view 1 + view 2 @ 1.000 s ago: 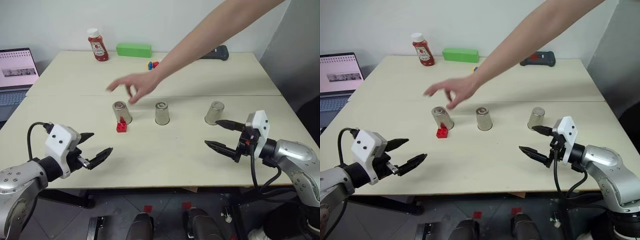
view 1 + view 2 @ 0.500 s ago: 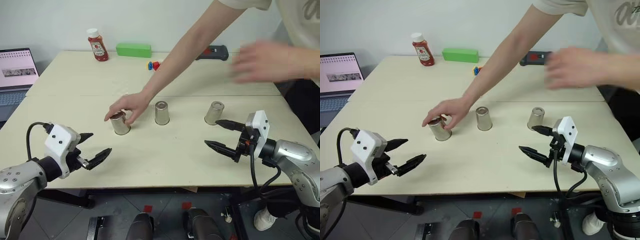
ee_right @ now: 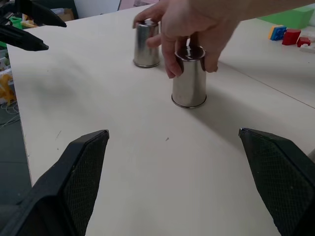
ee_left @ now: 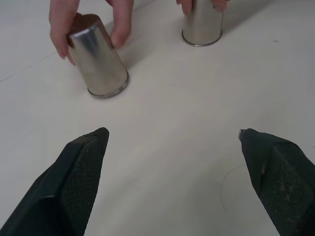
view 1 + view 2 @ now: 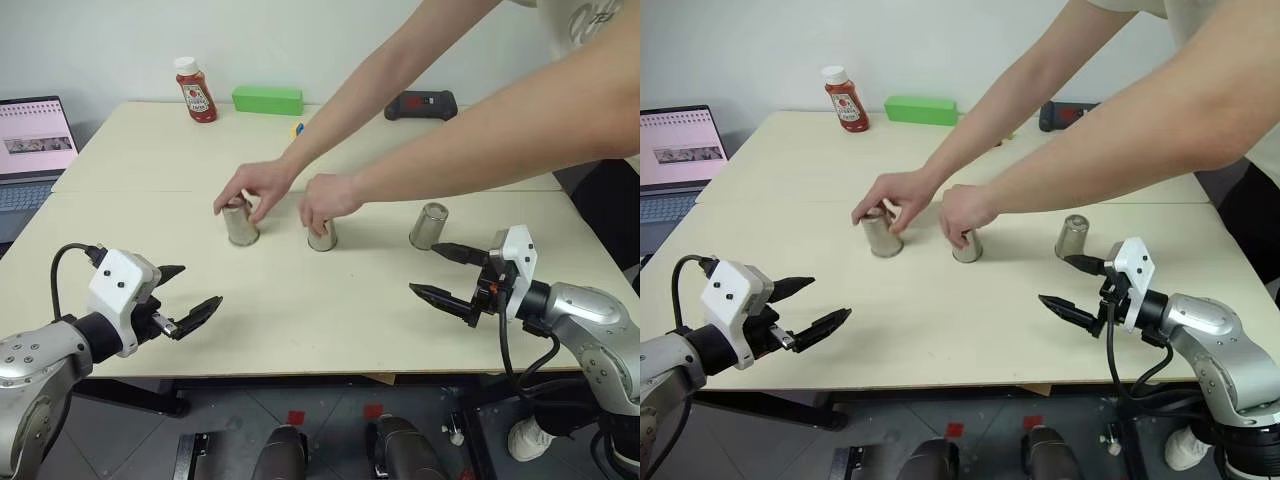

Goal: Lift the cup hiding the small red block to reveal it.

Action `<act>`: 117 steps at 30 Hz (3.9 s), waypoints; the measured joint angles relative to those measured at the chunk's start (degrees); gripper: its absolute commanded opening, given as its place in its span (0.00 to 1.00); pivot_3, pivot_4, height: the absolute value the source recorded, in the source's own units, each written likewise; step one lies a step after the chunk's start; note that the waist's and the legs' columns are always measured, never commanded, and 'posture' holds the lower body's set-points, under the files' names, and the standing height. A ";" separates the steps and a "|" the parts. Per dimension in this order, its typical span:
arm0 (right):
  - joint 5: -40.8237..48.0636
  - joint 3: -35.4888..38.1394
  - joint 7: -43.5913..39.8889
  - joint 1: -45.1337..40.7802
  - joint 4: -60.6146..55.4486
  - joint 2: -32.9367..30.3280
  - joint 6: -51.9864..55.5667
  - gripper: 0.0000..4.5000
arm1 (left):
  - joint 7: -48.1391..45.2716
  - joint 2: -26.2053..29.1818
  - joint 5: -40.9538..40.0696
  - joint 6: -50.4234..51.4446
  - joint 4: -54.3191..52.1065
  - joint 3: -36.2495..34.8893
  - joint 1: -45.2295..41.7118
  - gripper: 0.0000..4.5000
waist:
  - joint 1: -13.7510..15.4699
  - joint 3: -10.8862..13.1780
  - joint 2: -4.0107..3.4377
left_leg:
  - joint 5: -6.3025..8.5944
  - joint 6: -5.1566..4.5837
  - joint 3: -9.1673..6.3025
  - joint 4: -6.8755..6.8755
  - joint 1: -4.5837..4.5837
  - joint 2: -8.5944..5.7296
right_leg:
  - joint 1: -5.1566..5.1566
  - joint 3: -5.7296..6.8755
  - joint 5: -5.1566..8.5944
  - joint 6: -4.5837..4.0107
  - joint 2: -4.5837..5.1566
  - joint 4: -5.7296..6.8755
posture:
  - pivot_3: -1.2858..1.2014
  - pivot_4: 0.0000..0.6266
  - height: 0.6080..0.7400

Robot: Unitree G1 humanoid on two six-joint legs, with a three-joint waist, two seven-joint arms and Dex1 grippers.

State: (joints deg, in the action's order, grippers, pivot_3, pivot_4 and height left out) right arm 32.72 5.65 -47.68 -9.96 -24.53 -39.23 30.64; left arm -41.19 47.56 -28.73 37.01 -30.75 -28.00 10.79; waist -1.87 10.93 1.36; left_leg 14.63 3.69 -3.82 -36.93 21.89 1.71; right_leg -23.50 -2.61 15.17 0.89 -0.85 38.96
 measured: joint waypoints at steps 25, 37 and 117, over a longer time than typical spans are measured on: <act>0.05 -0.77 1.53 -0.49 -0.59 1.07 0.57 1.00 | -0.81 -0.02 0.77 -0.14 1.70 2.84 -4.59 1.00 | -0.02 0.00 0.00 | 0.00 0.00 0.00 0.00 0.00 0.00 | 0.00 0.00 -0.01 0.02 0.00 0.00 | 0.52 0.24 1.00; -7.60 -13.91 6.99 -14.01 6.59 10.24 2.78 1.00 | -2.62 1.61 0.76 0.10 2.65 3.20 -6.24 1.00 | -0.24 0.00 0.00 | 0.00 0.00 0.01 0.00 0.02 0.01 | -0.05 -0.01 -0.02 0.03 -0.02 0.01 | 0.52 0.24 1.00; -24.93 -11.32 20.49 -34.07 39.61 27.35 4.03 0.91 | -7.08 2.77 -1.99 -0.50 7.07 12.54 -14.63 1.00 | -1.38 0.03 -0.05 | 0.00 0.00 0.02 0.07 0.62 0.01 | -0.62 -0.03 -0.05 -0.02 -0.02 0.08 | 0.52 0.24 1.00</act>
State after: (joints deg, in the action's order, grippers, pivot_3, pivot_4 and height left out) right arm 7.79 -5.67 -27.18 -44.03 15.08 -11.89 34.68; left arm -48.27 50.32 -30.72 36.51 -23.69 -15.46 -3.84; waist -3.25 10.96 1.31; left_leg 14.62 3.69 -3.80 -36.86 22.51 1.71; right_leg -24.13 -2.64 15.12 0.87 -0.87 39.03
